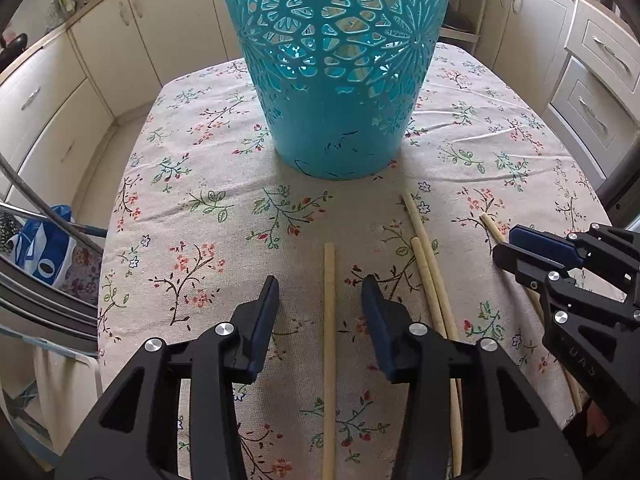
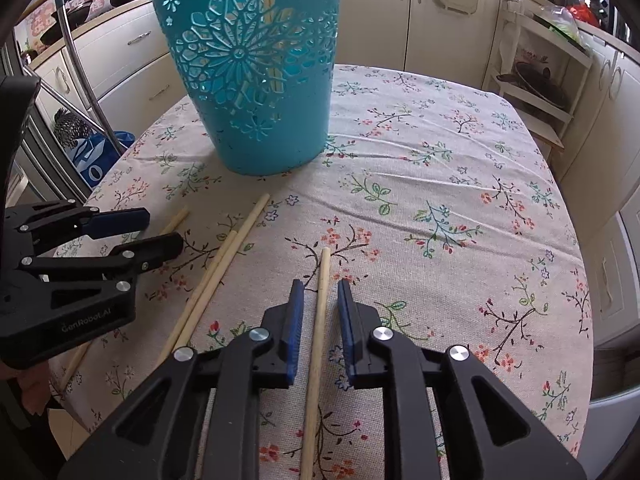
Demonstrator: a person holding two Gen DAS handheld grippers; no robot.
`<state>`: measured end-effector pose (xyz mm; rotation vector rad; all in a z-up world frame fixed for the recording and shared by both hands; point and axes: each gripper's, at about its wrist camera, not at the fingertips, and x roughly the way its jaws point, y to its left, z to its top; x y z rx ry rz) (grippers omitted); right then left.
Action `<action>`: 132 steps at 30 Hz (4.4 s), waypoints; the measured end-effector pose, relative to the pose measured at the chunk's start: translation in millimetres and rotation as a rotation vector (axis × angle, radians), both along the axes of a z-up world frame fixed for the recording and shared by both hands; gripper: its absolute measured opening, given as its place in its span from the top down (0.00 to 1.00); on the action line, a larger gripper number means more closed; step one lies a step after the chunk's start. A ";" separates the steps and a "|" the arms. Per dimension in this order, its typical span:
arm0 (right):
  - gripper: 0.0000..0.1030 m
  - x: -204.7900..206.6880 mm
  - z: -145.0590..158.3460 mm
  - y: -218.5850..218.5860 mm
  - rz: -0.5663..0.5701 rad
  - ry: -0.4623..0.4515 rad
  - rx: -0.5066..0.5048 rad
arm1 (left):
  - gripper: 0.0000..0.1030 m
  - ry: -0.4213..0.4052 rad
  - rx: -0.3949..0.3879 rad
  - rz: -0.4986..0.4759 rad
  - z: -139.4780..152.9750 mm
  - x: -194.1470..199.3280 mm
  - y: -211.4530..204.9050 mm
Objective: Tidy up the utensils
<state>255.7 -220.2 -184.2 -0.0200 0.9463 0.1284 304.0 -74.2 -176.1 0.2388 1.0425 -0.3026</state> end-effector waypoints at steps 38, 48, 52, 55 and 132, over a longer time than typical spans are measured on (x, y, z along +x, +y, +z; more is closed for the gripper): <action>0.94 -1.2 -3.0 -13.6 -0.040 -0.051 0.096 | 0.95 -0.492 -0.668 -0.071 238.5 73.8 16.2; 0.94 -1.5 -4.3 -17.5 -0.040 -0.048 0.129 | 0.95 -0.549 -0.626 0.123 207.2 134.3 13.6; 0.94 -1.7 -4.6 -18.3 -0.041 -0.047 0.136 | 0.95 -0.523 -0.581 0.124 187.8 138.4 7.5; 0.94 -2.2 -4.8 -17.9 -0.042 -0.047 0.139 | 0.95 -0.506 -0.556 0.117 174.6 133.4 8.8; 0.92 -1.9 -4.6 -29.4 -0.049 -0.031 0.238 | 0.38 0.143 0.038 0.252 2.4 193.7 57.9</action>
